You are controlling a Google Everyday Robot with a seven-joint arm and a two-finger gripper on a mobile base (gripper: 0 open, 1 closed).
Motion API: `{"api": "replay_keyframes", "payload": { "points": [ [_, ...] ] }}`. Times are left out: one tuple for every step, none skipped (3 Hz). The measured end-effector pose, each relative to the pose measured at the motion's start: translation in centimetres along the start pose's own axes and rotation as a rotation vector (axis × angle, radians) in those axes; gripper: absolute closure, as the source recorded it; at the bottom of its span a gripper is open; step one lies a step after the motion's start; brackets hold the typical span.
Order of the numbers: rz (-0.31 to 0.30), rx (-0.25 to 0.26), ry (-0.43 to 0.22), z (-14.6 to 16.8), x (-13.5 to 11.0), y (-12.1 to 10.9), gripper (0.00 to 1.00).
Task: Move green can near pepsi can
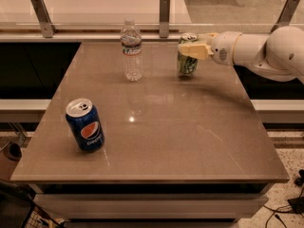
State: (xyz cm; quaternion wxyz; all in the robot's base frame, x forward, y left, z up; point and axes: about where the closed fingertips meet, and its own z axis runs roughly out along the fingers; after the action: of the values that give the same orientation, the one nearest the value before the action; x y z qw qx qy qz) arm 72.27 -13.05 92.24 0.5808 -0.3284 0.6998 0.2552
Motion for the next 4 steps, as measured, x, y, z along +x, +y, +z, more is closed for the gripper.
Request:
{"api": "replay_keyframes", "payload": {
  "points": [
    [-0.013,-0.012,0.012,-2.4,-1.4,1.4,1.00],
    [-0.036,-0.029,0.024,-4.4,-2.4,3.6,1.00],
    [-0.061,-0.060,0.031,-5.1,-2.6,6.7,1.00],
    [-0.090,-0.089,0.024,-5.1,-2.5,10.6,1.00]
  ]
}}
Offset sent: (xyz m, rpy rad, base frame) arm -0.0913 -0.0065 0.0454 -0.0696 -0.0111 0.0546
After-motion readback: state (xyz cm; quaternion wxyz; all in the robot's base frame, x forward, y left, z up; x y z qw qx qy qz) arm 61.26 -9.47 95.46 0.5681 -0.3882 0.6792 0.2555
